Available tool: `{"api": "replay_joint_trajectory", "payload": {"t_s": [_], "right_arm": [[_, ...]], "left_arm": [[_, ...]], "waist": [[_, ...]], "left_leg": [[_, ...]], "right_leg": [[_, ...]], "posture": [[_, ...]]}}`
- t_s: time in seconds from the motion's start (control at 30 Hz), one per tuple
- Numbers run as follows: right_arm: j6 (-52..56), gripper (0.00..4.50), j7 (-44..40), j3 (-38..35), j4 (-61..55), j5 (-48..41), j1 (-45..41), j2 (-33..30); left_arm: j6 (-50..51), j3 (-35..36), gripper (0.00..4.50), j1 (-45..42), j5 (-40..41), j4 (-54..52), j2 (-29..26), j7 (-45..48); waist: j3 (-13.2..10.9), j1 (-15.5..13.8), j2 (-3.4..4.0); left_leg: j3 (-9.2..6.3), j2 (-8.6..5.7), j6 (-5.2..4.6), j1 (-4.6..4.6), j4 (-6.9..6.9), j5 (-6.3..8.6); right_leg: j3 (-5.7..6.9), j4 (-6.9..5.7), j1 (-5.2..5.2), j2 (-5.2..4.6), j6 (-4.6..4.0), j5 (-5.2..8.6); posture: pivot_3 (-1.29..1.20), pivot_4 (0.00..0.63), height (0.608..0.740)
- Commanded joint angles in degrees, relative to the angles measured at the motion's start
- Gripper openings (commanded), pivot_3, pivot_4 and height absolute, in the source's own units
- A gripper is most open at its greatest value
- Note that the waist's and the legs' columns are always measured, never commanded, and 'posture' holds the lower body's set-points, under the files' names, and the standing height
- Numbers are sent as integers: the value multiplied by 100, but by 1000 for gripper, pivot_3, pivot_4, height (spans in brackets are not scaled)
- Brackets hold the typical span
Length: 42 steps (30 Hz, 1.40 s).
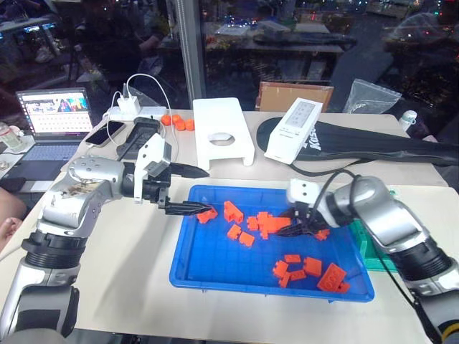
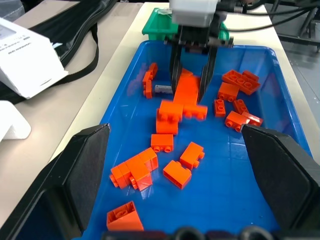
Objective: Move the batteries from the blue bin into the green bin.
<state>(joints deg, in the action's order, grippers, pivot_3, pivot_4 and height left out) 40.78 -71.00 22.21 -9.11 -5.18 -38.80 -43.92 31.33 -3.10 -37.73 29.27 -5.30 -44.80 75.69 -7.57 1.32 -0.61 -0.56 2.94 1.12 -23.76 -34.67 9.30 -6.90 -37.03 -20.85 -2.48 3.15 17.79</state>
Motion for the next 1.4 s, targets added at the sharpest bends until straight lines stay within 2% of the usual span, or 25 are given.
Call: {"api": "replay_joint_trajectory", "payload": {"t_s": [0.03,0.07,0.13,0.2,0.33,0.47,0.6,0.67,1.0,1.4], "right_arm": [[-172,1478,234,89,62,168,-345,232],[-184,1478,299,101,155,184,-414,333],[-246,2487,409,95,296,249,-491,434],[-235,3018,340,91,292,236,-509,387],[-56,4449,163,-156,3,6,-435,133],[194,4479,-17,-499,-203,-200,-281,-452],[230,4479,282,-679,61,124,-53,-1071],[190,4479,403,-680,190,196,53,-1147],[-205,4479,699,-480,620,354,506,-760],[-631,4479,753,-320,1413,556,288,-473]], "left_arm": [[-93,73,4500,-99,-9,-49,-77,40],[-83,83,4500,-86,0,-67,-87,37],[-71,92,4500,-67,9,-92,-99,30],[-63,98,4500,-43,16,-116,-111,23],[-60,96,4500,-36,22,-116,-119,9],[-53,88,4500,-44,36,-104,-114,23],[-82,32,4500,-89,26,-37,-66,63],[-106,5,4500,-113,10,-8,-35,79],[-189,-71,4500,-219,-60,111,41,159],[-124,-26,4500,-157,1,19,17,121]], "waist": [[0,-9,0],[0,-12,-1],[0,-14,0],[0,-36,-1],[0,-49,-1],[-1,-52,-1],[-1,-48,-1],[-1,-44,-2],[-1,14,-2],[-1,-2,-2]], "left_leg": [[0,0,0,0,0,0],[0,0,0,0,0,0],[0,0,0,0,0,0],[0,0,0,-1,0,0],[0,-1,0,-3,0,0],[0,0,0,-4,1,0],[0,0,0,-1,2,0],[1,0,0,-1,2,0],[1,0,0,-2,4,0],[1,0,0,-1,3,0]], "right_leg": [[0,0,0,0,-1,0],[1,0,0,0,-1,-1],[0,0,-1,0,-1,-1],[0,0,0,-1,-2,-1],[1,1,-1,-1,-6,-4],[1,2,-2,-1,-6,-3],[1,2,-2,-1,-4,-2],[0,3,-2,-1,-2,-1],[-3,0,-6,1,-2,0],[-1,1,-4,1,-2,-1]], "posture": [[0,150,712],[0,150,712],[0,150,712],[0,150,712],[0,150,712],[0,150,712],[0,150,712],[0,150,712],[0,150,712],[0,150,712]]}}
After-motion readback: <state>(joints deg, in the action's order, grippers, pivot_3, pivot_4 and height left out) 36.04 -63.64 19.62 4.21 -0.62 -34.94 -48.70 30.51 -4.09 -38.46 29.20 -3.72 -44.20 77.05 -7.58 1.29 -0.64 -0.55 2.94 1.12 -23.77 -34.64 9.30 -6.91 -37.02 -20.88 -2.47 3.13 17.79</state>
